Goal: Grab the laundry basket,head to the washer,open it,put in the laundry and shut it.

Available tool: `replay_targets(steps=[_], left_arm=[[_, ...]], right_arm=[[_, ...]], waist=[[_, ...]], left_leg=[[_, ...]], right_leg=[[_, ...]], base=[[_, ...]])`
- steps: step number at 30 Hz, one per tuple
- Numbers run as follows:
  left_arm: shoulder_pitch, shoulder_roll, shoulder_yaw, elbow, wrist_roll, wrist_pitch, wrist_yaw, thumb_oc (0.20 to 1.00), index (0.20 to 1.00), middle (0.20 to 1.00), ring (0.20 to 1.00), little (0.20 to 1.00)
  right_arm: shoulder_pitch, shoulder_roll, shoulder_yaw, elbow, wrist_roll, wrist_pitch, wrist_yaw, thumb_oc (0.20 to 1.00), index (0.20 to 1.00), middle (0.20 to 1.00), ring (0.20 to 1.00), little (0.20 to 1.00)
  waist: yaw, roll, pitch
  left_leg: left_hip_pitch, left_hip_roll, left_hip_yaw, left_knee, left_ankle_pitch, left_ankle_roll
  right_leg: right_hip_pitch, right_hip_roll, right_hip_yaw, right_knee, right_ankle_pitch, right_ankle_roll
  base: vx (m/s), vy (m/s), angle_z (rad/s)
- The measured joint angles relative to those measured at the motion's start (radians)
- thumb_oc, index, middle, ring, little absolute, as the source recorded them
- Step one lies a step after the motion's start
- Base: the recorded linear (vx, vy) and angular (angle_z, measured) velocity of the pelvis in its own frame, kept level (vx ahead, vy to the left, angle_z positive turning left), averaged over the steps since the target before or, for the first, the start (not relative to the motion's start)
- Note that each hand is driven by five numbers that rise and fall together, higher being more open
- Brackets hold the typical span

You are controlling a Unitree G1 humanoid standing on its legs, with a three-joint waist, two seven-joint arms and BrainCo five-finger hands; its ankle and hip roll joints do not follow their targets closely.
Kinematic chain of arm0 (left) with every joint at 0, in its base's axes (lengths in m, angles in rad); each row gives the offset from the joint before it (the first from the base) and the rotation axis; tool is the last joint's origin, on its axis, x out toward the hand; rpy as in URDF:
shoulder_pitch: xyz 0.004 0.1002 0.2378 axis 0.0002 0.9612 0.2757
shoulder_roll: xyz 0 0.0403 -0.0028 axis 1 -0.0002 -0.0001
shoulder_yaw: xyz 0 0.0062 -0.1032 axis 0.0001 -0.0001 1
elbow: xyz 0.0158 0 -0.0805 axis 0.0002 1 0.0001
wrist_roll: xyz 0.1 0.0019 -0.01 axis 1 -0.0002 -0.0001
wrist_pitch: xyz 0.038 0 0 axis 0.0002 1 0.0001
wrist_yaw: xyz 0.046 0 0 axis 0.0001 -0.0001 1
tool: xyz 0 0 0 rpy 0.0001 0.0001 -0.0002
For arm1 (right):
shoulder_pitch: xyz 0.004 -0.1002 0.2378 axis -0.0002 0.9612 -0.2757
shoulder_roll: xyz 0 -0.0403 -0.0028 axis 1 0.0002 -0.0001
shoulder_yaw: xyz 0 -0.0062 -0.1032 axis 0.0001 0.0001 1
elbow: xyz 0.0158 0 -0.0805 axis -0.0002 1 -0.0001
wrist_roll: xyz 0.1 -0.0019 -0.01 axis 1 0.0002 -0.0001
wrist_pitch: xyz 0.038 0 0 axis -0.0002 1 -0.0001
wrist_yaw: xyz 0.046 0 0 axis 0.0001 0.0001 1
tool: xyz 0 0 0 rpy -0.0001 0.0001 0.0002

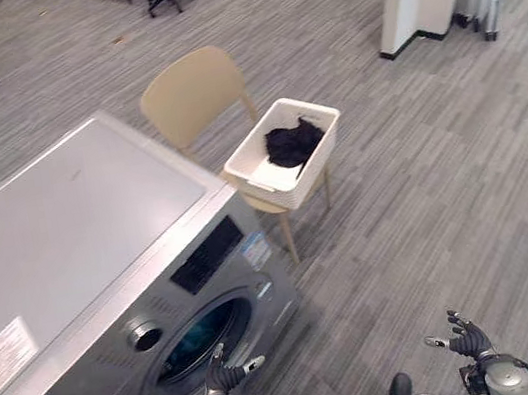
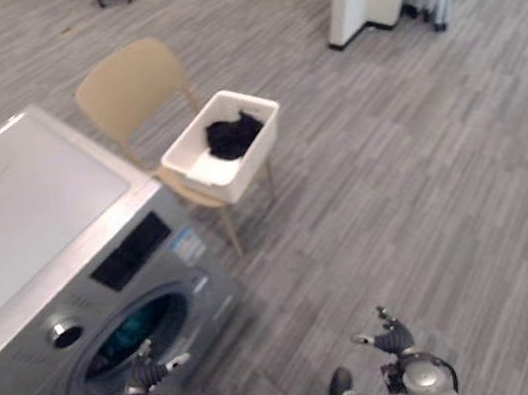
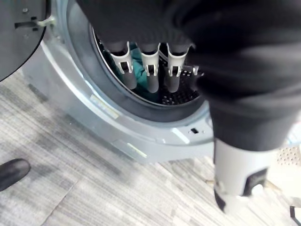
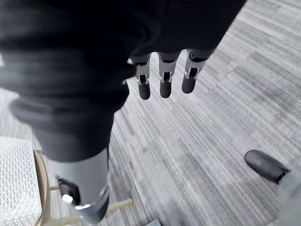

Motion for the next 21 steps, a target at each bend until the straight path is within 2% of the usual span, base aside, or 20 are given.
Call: replay_targets(steps=[1,2,3,4,5,6,7,8,11,12,13,14,16,17,18,19,21], left_arm=[[0.009,-0.006,-0.008,0.0,0.0,0.0,-0.001,1.0,1.0,1.0,1.0,1.0],[0.007,-0.01,-0.026,-0.002,0.0,0.0,-0.001,1.0,1.0,1.0,1.0,1.0],[0.017,-0.026,-0.035,-0.014,0.0,0.0,-0.003,1.0,1.0,1.0,1.0,1.0],[0.026,-0.039,-0.035,-0.021,0.0,0.0,-0.003,1.0,1.0,1.0,1.0,1.0],[0.027,-0.047,-0.035,-0.021,0.0,0.001,-0.003,1.0,1.0,1.0,1.0,1.0],[0.03,-0.049,-0.035,-0.021,0.0,0.001,-0.003,1.0,1.0,1.0,1.0,1.0],[0.04,-0.051,-0.032,-0.02,0.001,0.001,-0.003,1.0,1.0,1.0,1.0,1.0],[0.034,-0.049,-0.031,-0.018,0.001,0.001,-0.003,1.0,1.0,1.0,1.0,1.0],[0.033,-0.049,-0.027,-0.017,0.01,0.002,-0.003,1.0,1.0,1.0,1.0,1.0],[0.032,-0.048,-0.023,-0.017,0.023,0.002,-0.004,1.0,1.0,1.0,1.0,1.0],[0.029,-0.047,-0.021,-0.012,0.029,0.002,-0.004,1.0,1.0,1.0,1.0,1.0],[0.018,-0.048,-0.023,-0.01,0.029,0.003,-0.005,1.0,1.0,1.0,1.0,1.0],[0.016,-0.049,-0.018,0.005,0.035,0.003,-0.007,1.0,1.0,1.0,1.0,1.0],[0.023,-0.05,0.002,0.007,0.036,0.004,-0.008,1.0,1.0,1.0,1.0,1.0],[0.035,-0.047,0.024,0.009,0.036,0.008,-0.009,1.0,1.0,1.0,1.0,1.0],[0.035,-0.042,0.029,0.011,0.036,0.009,-0.009,1.0,1.0,1.0,1.0,1.0],[0.047,-0.036,0.046,0.011,0.036,0.009,-0.008,1.0,1.0,1.0,1.0,1.0]], right_arm=[[-0.001,-0.01,-0.002,0.0,0.0,-0.004,-0.004,1.0,1.0,1.0,1.0,1.0],[-0.001,-0.022,-0.002,0.003,0.0,-0.003,-0.005,1.0,1.0,1.0,1.0,1.0],[-0.008,-0.034,-0.003,0.004,0.0,0.0,-0.005,1.0,1.0,1.0,1.0,1.0],[-0.013,-0.049,-0.002,0.002,0.0,0.003,-0.006,1.0,1.0,1.0,1.0,1.0],[-0.016,-0.058,-0.003,0.001,0.0,0.004,-0.006,1.0,1.0,1.0,1.0,1.0],[-0.017,-0.059,-0.001,0.001,0.0,0.006,-0.004,1.0,1.0,1.0,1.0,1.0],[-0.015,-0.057,0.004,-0.001,0.0,0.007,-0.004,1.0,1.0,1.0,1.0,1.0],[-0.021,-0.056,0.025,-0.001,0.0,0.008,-0.002,1.0,1.0,1.0,1.0,1.0],[-0.031,-0.048,0.039,0.009,0.0,0.008,-0.003,1.0,1.0,1.0,1.0,1.0],[-0.039,-0.046,0.04,0.007,0.0,0.007,-0.003,1.0,1.0,1.0,1.0,1.0],[-0.059,-0.044,0.04,0.007,0.0,0.006,-0.004,1.0,1.0,1.0,1.0,1.0],[-0.067,-0.045,0.039,0.007,0.0,0.006,-0.005,1.0,1.0,1.0,1.0,1.0],[-0.077,-0.041,0.039,0.006,0.0,0.006,-0.005,1.0,1.0,1.0,1.0,1.0],[-0.079,-0.042,0.038,0.006,0.0,0.006,-0.004,1.0,1.0,1.0,1.0,1.0],[-0.081,-0.039,0.042,0.005,-0.001,0.005,-0.003,1.0,1.0,1.0,1.0,1.0],[-0.079,-0.039,0.051,0.006,-0.002,0.005,-0.002,1.0,1.0,1.0,1.0,1.0],[-0.078,-0.037,0.084,0.008,-0.003,0.007,0.004,1.0,1.0,1.0,1.0,1.0]], waist=[[0.026,-0.005,0.003],[0.044,-0.019,0.017],[0.054,-0.011,0.022],[0.053,-0.01,0.028],[0.059,-0.012,0.035],[0.064,-0.01,0.04],[0.063,-0.006,0.045],[0.085,-0.02,0.06],[0.102,-0.016,0.07],[0.105,-0.008,0.075],[0.106,-0.008,0.088],[0.106,-0.011,0.095],[0.114,-0.016,0.102],[0.139,-0.019,0.101],[0.153,-0.025,0.098],[0.153,-0.042,0.099],[0.156,-0.08,0.081]], left_leg=[[-0.073,0.024,-0.075,0.152,0.022,0.01],[-0.144,0.032,-0.161,0.274,0.043,0.0],[-0.221,-0.008,-0.28,0.367,-0.01,-0.035],[-0.251,-0.074,-0.347,0.354,-0.049,-0.036],[-0.257,-0.109,-0.361,0.321,-0.064,-0.034],[-0.275,-0.128,-0.342,0.29,-0.063,-0.03],[-0.291,-0.159,-0.327,0.238,-0.063,-0.029],[-0.241,-0.216,-0.324,-0.032,-0.043,-0.016],[-0.21,-0.243,-0.326,-0.256,0.037,-0.014],[-0.211,-0.244,-0.327,-0.286,0.06,-0.01],[-0.242,-0.251,-0.317,-0.304,0.1,-0.015],[-0.249,-0.248,-0.296,-0.309,0.107,-0.009],[-0.258,-0.233,-0.193,-0.325,0.115,0.006],[-0.256,-0.218,-0.157,-0.321,0.111,0.026],[-0.241,-0.225,-0.161,-0.301,0.122,0.065],[-0.241,-0.24,-0.164,-0.284,0.144,0.096],[-0.224,-0.273,-0.157,-0.275,0.158,0.122]], right_leg=[[0.009,0.018,0.033,-0.019,0.001,-0.02],[0.01,0.032,0.066,-0.028,0.013,-0.058],[0.011,0.05,0.091,-0.043,0.011,-0.066],[0.011,0.053,0.111,-0.053,0.011,-0.066],[0.011,0.051,0.11,-0.057,0.028,-0.057],[0.015,0.06,0.115,-0.061,0.038,-0.073],[0.025,0.074,0.131,-0.078,0.03,-0.071],[0.048,0.09,0.162,-0.116,0.031,-0.07],[0.075,0.135,0.174,-0.136,0.025,-0.072],[0.086,0.155,0.175,-0.131,0.023,-0.073],[0.106,0.181,0.178,-0.137,-0.015,-0.083],[0.122,0.194,0.179,-0.137,-0.025,-0.076],[0.152,0.213,0.182,-0.137,-0.058,-0.076],[0.191,0.229,0.211,-0.136,-0.087,-0.071],[0.228,0.23,0.232,-0.131,-0.116,-0.058],[0.243,0.22,0.233,-0.131,-0.125,-0.049],[0.267,0.18,0.235,-0.129,-0.152,-0.006]], base=[[0.11,-0.153,-0.81],[0.1,-0.078,-0.91],[0.03,-0.041,-0.83],[0.12,-0.008,-0.76],[0.11,-0.011,-0.62],[0.31,-0.01,-0.48],[0.27,-0.011,-0.62],[0.36,-0.015,-0.48],[0.19,-0.009,-0.37],[0.43,0.035,-0.15],[0.44,0.067,-0.09],[0.48,0.098,0.05],[0.42,0.095,-0.12],[0.52,0.12,-0.56],[0.5,0.118,-0.55],[0.35,0.091,-0.23],[0.22,0.076,-0.03]])
